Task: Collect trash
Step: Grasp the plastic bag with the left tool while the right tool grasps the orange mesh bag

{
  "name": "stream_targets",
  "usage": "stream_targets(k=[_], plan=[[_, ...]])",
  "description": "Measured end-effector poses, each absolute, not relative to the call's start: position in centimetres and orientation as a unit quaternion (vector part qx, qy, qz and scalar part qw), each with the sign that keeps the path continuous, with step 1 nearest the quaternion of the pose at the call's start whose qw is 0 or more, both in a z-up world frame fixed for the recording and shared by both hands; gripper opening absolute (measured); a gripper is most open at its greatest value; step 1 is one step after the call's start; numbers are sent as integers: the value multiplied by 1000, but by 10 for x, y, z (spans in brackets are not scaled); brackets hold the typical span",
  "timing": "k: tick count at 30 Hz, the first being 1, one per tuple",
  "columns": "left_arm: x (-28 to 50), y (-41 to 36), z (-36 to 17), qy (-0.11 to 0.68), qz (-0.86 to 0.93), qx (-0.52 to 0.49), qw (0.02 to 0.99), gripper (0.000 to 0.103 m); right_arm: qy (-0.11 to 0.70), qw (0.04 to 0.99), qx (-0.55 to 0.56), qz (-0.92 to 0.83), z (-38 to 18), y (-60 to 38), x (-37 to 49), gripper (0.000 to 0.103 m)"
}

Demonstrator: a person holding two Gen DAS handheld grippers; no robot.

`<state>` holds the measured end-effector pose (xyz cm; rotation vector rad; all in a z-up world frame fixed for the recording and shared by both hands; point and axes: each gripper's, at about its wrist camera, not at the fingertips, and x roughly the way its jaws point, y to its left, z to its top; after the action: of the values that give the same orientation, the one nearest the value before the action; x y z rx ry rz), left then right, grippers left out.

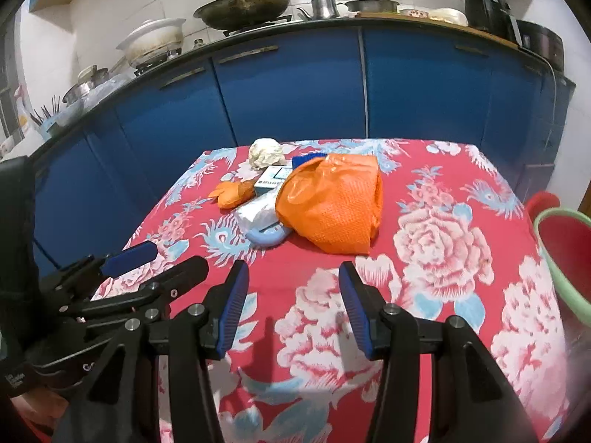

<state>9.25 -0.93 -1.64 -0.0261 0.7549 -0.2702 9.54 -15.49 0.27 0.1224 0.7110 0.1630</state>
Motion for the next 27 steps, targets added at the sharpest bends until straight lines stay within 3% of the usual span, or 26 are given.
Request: stream_targets(k=[11, 24, 25, 26, 27], plan=[[144, -24, -19, 372, -142, 4, 917, 75, 356, 932, 52, 49, 5, -170, 140, 64], [203, -27, -53, 422, -169, -27, 890, 72, 405, 911, 71, 29, -28, -178, 195, 64], [205, -27, -56, 426, -173, -34, 887, 65, 407, 910, 72, 31, -30, -179, 197, 64], [207, -26, -58, 429, -174, -41, 885, 50, 409, 909, 73, 33, -32, -179, 198, 64], [207, -25, -59, 433, -176, -47, 883, 48, 411, 908, 72, 32, -33, -178, 200, 61]])
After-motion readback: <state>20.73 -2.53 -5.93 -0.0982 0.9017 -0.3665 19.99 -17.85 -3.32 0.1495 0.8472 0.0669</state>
